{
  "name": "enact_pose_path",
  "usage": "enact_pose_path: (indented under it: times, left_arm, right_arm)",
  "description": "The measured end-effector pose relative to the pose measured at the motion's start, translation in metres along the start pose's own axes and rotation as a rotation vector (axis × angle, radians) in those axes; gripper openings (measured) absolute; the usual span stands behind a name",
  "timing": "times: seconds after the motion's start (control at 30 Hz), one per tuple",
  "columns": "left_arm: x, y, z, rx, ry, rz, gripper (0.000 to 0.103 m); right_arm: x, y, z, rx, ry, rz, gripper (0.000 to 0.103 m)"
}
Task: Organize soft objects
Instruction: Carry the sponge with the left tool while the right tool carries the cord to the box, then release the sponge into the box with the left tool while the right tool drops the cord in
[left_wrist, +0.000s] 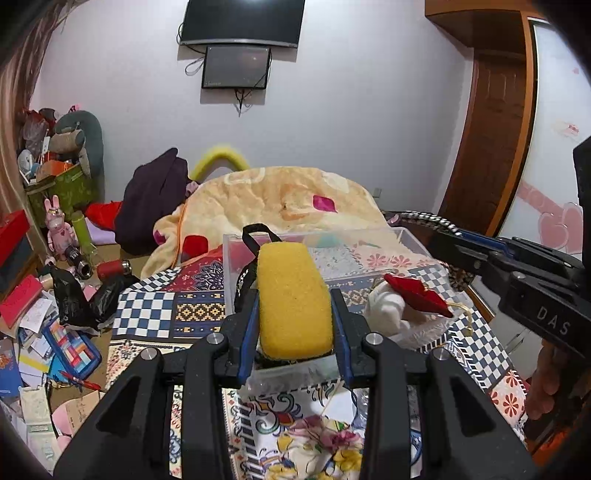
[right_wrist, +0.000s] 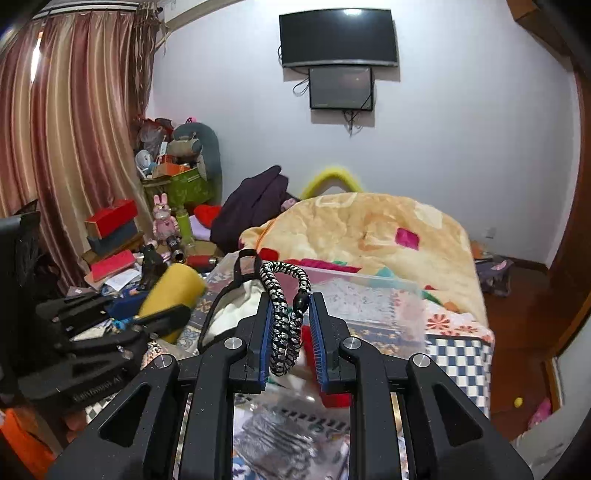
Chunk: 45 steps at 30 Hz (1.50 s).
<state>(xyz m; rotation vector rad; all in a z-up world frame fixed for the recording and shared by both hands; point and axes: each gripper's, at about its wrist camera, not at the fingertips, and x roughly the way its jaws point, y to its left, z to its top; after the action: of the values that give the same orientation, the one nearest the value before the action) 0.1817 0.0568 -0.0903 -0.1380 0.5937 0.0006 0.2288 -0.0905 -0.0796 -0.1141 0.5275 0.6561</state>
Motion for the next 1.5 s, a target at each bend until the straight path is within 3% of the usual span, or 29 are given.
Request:
enact_pose_path:
  times: [0.5, 0.7, 0.93, 1.3, 1.5]
  left_arm:
    - [0.041, 0.007, -0.001, -0.036, 0.11, -0.042, 0.036]
    - [0.034, 0.01, -0.001, -0.036, 0.109, -0.038, 0.041]
    - [0.014, 0.012, 0.005, -0.037, 0.063, -0.051, 0.05]
    - [-0.037, 0.004, 0.001, 0.003, -0.028, -0.062, 0.063]
    - [-0.051, -0.007, -0.016, 0.046, -0.033, -0.046, 0.074]
  right_arm:
    - [0.058, 0.008, -0.013, -0.019, 0.16, 0.022, 0.018]
    - [0.058, 0.009, -0.015, -0.043, 0.201, 0.031, 0.029]
    - [0.038, 0.005, -0.013, -0.04, 0.165, 0.051, 0.048]
    - [-0.012, 0.002, -0.015, -0.049, 0.044, 0.034, 0.06]
    - [-0.025, -0.006, -0.03, -0.019, 0.043, 0.027, 0.06]
